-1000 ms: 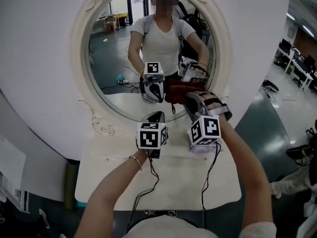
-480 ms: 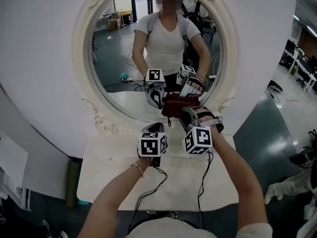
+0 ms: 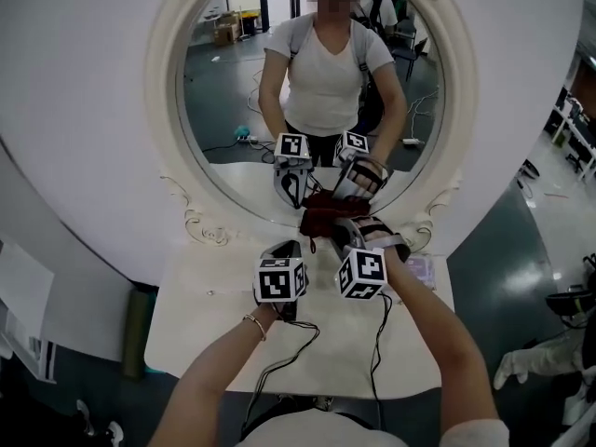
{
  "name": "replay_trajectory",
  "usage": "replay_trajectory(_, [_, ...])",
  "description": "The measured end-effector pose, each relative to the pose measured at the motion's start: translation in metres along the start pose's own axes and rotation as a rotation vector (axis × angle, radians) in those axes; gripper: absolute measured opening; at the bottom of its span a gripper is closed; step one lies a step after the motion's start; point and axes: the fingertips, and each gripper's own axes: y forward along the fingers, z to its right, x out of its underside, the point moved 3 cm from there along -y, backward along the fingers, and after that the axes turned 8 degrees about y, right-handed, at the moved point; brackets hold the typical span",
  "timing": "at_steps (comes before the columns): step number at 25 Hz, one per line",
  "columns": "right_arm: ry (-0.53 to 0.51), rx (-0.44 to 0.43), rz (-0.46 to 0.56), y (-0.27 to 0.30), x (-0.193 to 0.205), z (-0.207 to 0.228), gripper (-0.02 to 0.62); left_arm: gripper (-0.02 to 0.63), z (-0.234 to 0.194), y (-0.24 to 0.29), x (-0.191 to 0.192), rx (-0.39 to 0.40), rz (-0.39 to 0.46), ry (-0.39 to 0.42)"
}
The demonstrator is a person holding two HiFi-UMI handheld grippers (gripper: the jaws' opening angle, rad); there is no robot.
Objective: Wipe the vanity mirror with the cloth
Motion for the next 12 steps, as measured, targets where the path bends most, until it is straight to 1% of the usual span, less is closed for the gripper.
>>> replay_trajectory(6, [0.016,-0.039,-0.015,0.014,-0.003,-0.013,0.063,0.003,-0.021,-0.002,0.010,-0.036,-0.011,-0.022])
replay_trajectory(12, [0.007,-0.046,-0.017,0.017,-0.003,-0.014,0.063,0.003,-0.024,-0.004,0.010,-0.038,-0.006,-0.023])
